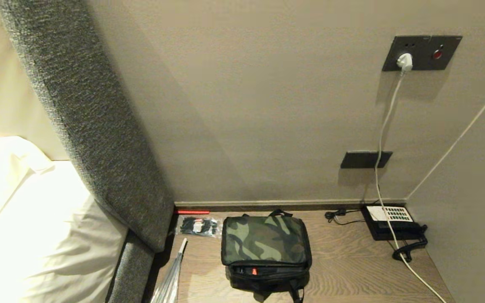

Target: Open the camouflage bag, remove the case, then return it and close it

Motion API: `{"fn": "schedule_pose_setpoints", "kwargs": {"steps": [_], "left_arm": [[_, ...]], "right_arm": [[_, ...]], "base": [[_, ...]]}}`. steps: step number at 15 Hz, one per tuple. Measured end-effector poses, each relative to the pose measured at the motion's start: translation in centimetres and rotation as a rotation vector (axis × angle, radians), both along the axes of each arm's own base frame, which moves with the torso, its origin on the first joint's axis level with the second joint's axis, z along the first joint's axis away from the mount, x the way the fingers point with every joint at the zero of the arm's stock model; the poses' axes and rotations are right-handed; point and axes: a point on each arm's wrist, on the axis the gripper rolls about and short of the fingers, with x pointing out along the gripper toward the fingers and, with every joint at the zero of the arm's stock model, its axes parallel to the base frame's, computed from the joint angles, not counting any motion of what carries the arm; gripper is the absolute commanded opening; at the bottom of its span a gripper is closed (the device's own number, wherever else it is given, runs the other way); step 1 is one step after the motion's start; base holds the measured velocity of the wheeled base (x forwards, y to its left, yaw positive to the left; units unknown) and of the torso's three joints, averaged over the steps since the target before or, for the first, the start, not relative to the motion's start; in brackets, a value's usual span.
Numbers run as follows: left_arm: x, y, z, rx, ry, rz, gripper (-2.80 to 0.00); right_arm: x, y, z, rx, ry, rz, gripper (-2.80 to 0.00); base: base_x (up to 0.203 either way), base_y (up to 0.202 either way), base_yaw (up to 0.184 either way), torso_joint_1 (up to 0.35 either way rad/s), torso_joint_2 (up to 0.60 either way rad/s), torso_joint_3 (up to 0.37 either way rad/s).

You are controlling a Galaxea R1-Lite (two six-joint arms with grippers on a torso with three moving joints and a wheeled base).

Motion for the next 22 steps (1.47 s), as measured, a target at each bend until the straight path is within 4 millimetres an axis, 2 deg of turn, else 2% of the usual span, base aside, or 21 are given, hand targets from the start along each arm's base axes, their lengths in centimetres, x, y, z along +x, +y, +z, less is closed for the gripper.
{"fn": "schedule_pose_setpoints", "kwargs": {"steps": [9, 22], "left_arm": [[0.00, 0.00, 0.00, 0.003, 0.000, -0.001, -2.80], [0.00, 0.00, 0.00, 0.006, 0.000, -0.001, -2.80]], "right_arm": [[0.00, 0.00, -0.01, 0.000, 0.000, 0.000, -2.80], [0.06, 0.00, 0.05, 0.002, -0.016, 0.000, -2.80]], "base": [[0.000, 0.000, 0.000, 0.002, 0.00, 0.192], [0.000, 0.000, 0.000, 0.000, 0.00, 0.007]]}}
